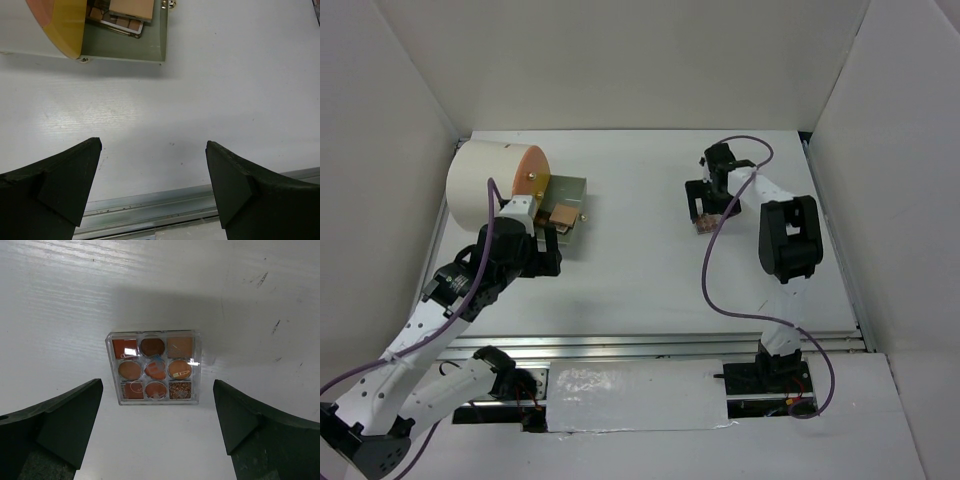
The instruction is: Organize the makeup
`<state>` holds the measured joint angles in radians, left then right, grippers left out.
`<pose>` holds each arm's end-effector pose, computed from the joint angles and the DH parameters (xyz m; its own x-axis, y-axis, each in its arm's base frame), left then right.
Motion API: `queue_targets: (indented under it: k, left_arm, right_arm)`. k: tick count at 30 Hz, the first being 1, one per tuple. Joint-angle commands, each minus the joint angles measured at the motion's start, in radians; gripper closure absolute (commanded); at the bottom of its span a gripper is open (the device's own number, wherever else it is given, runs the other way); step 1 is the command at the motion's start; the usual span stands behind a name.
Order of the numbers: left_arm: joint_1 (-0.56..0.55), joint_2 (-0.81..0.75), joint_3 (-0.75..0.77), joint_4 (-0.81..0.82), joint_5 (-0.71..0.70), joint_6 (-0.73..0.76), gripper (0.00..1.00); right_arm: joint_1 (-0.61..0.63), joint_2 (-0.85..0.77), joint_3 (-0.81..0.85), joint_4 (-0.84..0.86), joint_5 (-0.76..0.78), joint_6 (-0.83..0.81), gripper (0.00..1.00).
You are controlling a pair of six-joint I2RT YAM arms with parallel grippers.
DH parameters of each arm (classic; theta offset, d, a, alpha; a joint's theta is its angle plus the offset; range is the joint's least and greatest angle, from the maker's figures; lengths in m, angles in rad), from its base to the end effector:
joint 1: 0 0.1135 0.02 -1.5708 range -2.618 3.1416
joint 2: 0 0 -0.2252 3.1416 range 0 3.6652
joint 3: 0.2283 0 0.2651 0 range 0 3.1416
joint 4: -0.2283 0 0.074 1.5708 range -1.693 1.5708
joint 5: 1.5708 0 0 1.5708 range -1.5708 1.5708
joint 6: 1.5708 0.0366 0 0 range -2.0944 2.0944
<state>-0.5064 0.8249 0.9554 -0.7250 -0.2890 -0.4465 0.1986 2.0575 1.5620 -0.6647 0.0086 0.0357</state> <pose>0.1850 -0.0907 0.3109 -0.5534 -0.1664 -0.8161 0.0216 0.9766 -0.2137 0.4169 0.0836 0.1411 -0.9052 -0.1458 -0.3992 -0.1617 0.9868 0.0064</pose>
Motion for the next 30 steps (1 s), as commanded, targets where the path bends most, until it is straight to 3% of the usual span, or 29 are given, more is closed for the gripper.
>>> queue_targets:
  k: [1,12,30]
  left_arm:
    - [0.003,-0.006,0.005,0.041,0.013,0.022,0.01]
    - [0.003,-0.050,-0.001,0.056,0.036,0.032,0.01]
    - [0.005,-0.092,0.000,0.059,0.051,0.040,0.01]
  right_arm:
    - [0.001,0.038,0.073,-0.084,0.010,0.004,0.00]
    - [0.018,0.021,0.046,-0.061,-0.025,-0.011,0.00]
    - [0.027,0.220,0.335,-0.320,-0.035,-0.013,0.00]
